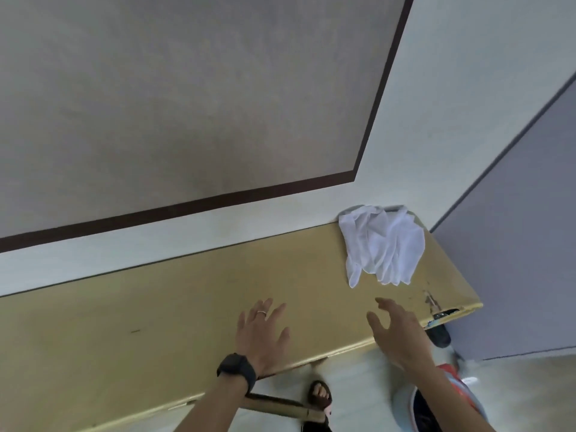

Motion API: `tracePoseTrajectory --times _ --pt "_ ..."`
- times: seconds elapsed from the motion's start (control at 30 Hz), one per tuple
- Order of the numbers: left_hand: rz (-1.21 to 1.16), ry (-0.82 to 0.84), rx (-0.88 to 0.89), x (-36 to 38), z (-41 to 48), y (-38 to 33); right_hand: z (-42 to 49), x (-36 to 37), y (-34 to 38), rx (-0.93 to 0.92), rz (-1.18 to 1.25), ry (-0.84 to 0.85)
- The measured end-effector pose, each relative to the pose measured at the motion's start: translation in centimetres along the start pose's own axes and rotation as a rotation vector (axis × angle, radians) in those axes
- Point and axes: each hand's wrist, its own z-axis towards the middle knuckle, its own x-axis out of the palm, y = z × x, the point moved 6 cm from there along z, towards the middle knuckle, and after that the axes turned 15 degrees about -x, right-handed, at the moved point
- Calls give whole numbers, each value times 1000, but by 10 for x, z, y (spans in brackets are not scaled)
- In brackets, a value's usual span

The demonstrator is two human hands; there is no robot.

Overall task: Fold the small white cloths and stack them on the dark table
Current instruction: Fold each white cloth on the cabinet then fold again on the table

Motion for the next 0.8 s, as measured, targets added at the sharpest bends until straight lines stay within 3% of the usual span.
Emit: tracePoseTrajectory --times 0.3,0.6,0.67,0.8 --pt "17 106 -146 35 115 -32 183 20 -55 77 43 89" --pt "43 188 -183 98 153 -24 241 66 -82 283 95 103" --pt "36 178 -168 102 153 -21 240 66 -83 260 95 60" --pt "8 266 -187 94 154 -23 237 43 -57 3 72 -49"
